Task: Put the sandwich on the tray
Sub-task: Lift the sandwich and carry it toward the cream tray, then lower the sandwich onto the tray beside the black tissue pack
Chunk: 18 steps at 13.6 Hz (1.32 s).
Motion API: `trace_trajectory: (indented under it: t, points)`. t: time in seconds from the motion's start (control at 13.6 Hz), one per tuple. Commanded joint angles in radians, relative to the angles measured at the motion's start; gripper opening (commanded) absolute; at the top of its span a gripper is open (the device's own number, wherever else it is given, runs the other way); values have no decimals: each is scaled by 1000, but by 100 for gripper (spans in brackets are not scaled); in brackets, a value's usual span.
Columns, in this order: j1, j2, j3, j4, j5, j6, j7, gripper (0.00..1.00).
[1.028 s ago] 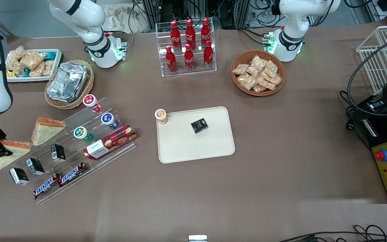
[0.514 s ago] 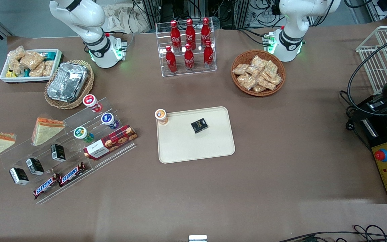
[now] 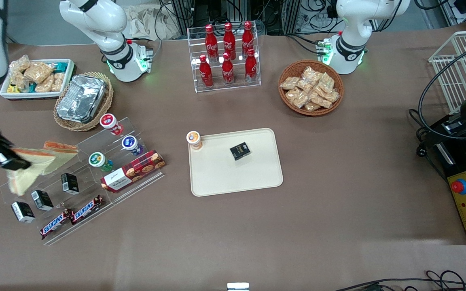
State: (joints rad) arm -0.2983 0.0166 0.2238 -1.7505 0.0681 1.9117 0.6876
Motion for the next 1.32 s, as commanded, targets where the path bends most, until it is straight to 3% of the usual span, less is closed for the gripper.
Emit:
trace_trajectory:
  t: [0.0,0.15,0.29,0.66,0.81,0.95,1.03,1.18,1.25]
  points:
    - [-10,-9,75,9,19,-51,-32,0]
    - [1,-9,182,34,15,-43,-27,0]
    - [14,0,232,45,16,-36,-5,0]
    - [183,20,235,45,-2,61,96,0]
    - [264,55,236,46,-83,75,47,0]
    - [364,106,236,46,-227,78,-148,0]
    - [373,121,247,46,-272,79,-157,0]
    - [375,163,310,46,-297,125,-171,0]
    - [380,193,349,45,-354,185,-187,0]
